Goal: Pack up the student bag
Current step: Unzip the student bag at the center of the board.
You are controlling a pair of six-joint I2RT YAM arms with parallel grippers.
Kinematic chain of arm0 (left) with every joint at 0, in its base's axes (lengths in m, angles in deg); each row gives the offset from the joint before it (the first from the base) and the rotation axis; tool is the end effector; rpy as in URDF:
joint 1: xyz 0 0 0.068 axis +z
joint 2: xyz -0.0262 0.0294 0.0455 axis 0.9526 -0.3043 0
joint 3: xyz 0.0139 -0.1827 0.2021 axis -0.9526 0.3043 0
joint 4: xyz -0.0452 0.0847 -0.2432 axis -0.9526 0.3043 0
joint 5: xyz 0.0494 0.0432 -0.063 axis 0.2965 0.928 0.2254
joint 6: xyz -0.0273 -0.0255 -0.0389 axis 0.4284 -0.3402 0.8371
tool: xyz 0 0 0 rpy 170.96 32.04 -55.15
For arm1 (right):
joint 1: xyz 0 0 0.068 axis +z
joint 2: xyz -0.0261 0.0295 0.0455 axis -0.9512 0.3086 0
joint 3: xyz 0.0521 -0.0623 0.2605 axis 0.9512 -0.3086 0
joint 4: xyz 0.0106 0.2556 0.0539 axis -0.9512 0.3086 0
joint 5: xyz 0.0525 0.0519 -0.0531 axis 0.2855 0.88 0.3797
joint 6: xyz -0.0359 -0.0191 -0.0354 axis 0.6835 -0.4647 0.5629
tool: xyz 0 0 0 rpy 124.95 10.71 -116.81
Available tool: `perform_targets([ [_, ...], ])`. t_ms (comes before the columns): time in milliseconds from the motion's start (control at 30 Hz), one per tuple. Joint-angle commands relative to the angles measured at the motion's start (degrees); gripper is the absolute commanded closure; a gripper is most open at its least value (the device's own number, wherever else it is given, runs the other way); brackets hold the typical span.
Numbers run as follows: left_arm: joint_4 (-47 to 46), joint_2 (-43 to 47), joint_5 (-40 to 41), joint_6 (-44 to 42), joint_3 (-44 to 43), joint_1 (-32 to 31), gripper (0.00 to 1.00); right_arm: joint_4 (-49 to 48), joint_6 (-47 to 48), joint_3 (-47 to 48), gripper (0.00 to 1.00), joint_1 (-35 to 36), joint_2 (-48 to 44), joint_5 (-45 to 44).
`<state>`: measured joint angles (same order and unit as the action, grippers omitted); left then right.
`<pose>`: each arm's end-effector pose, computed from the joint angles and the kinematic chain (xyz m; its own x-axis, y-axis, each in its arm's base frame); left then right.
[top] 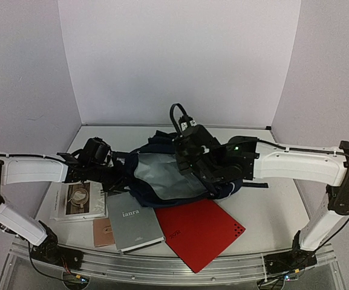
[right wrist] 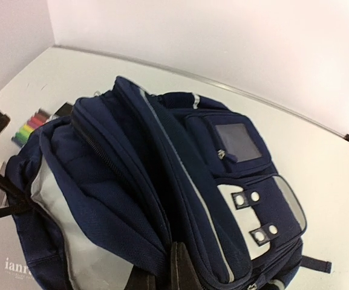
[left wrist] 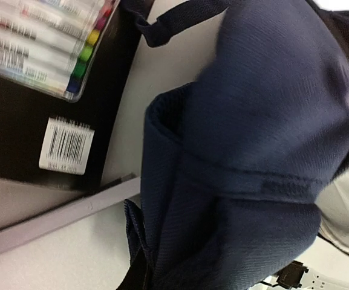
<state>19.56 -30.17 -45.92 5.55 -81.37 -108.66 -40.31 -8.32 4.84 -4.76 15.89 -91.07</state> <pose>0.2219 -0.1750 0.1962 -0.9159 -0.3321 -0.2255 -0.0898 0.7170 -0.6913 0.1680 0.3435 0.3182 -0.4269 -0.2388 -0.8722 -0.3989 0.9153 -0.0553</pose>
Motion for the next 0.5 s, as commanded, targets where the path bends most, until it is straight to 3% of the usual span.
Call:
perform_targets([
  [0, 5.86, -0.14, 2.67, -4.88, -3.1, 7.54, 1.0, 2.18, -1.34, 4.43, 1.0, -5.44, -8.9, -13.56],
  [267, 7.12, -8.05, -3.4, -13.24, -9.53, 15.67, 1.0, 3.36, -1.15, 3.55, 1.0, -11.29, -14.7, -15.13],
  [467, 9.67, -19.88, -3.67, -21.63, -22.57, 17.08, 1.0, 3.55, -4.13, -0.4, 1.0, -11.32, -15.38, -10.1],
])
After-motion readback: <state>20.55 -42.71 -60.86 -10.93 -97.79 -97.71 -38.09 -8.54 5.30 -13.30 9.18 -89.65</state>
